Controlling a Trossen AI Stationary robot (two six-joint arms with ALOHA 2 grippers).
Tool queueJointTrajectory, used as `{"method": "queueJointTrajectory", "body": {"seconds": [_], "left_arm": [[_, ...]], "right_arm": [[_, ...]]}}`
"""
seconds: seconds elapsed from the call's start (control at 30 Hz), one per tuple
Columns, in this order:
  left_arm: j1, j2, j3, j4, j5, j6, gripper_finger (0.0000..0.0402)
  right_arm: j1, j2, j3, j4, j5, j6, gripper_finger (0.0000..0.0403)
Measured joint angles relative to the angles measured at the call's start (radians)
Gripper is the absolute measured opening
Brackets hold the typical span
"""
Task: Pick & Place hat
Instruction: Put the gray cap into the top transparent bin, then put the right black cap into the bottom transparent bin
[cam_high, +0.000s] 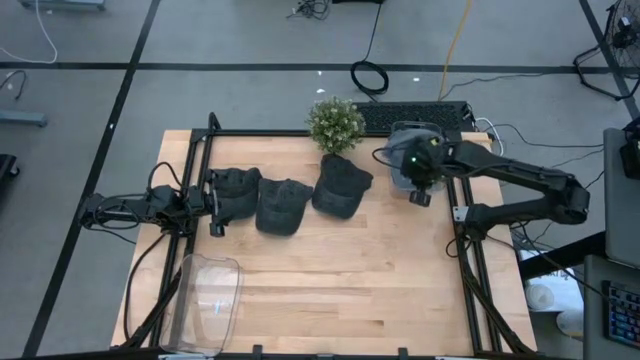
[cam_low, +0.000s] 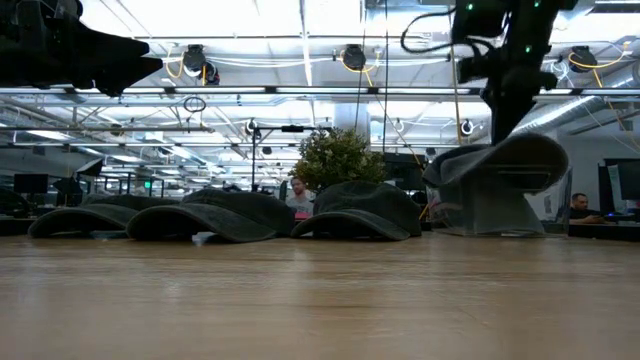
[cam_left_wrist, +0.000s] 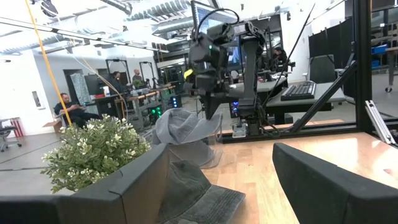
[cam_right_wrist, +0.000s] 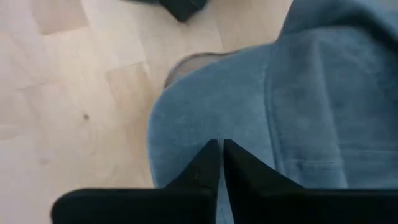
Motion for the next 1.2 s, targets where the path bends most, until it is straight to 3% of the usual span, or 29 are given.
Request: {"method": "queueJointTrajectory", "body": {"seconds": [0.6,0.9,1.2], "left_arm": [[0.0,0.0,0.0,0.0,0.0,0.0,0.0294],[0.0,0.0,0.0,0.0,0.0,0.0,0.0294],[0.0,0.0,0.0,0.0,0.0,0.0,0.0294]], "right_arm": [[-0.001,0.035,-0.261,0.195,0.005,0.055,0.0001],[0.001,0.016,-0.236,0.184,0.003,0.055,0.0001],[0.028,-0.127,-0.141,0.177,0.001,0.074,0.0001]]}}
